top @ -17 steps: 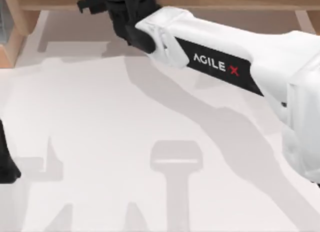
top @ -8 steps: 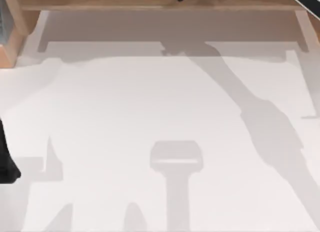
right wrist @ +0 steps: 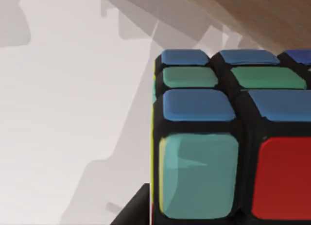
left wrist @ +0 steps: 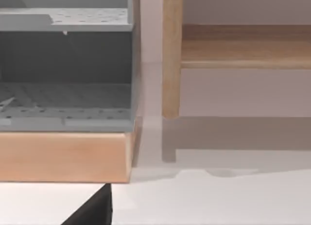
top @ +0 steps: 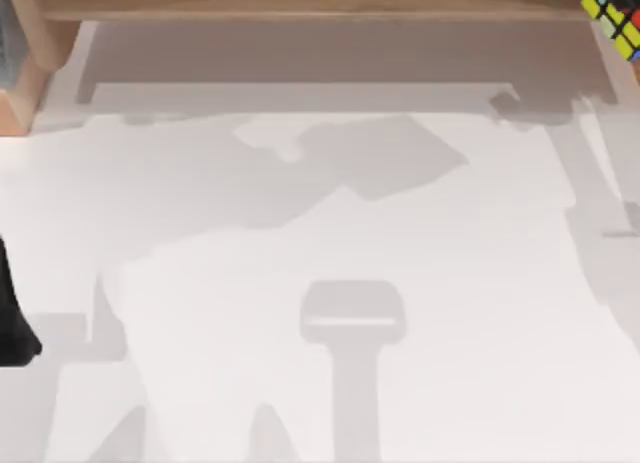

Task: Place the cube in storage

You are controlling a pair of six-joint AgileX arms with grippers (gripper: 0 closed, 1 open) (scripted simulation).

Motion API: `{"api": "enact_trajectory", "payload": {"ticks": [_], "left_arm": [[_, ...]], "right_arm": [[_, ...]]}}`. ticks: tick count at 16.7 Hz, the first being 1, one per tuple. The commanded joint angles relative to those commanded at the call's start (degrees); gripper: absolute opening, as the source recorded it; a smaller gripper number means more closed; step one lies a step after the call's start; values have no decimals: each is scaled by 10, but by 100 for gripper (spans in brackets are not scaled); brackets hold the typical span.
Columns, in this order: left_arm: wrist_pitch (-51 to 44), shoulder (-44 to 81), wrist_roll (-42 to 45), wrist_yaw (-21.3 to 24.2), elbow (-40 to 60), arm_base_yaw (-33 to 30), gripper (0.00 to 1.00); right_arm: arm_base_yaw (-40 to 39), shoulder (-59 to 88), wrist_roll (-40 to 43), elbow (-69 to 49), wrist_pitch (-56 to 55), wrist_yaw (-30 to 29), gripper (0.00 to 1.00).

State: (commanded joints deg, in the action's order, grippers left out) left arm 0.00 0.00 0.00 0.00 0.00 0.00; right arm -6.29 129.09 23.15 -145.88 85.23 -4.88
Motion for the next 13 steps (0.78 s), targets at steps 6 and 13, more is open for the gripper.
{"api": "enact_trajectory", "payload": {"ticks": [6,13], "left_arm": [[0,0,0,0,0,0,100],[0,0,0,0,0,0,100]], "right_arm": [[187,91,10,-116,122,32,0],[277,277,-24,-203,122,48,0]]}}
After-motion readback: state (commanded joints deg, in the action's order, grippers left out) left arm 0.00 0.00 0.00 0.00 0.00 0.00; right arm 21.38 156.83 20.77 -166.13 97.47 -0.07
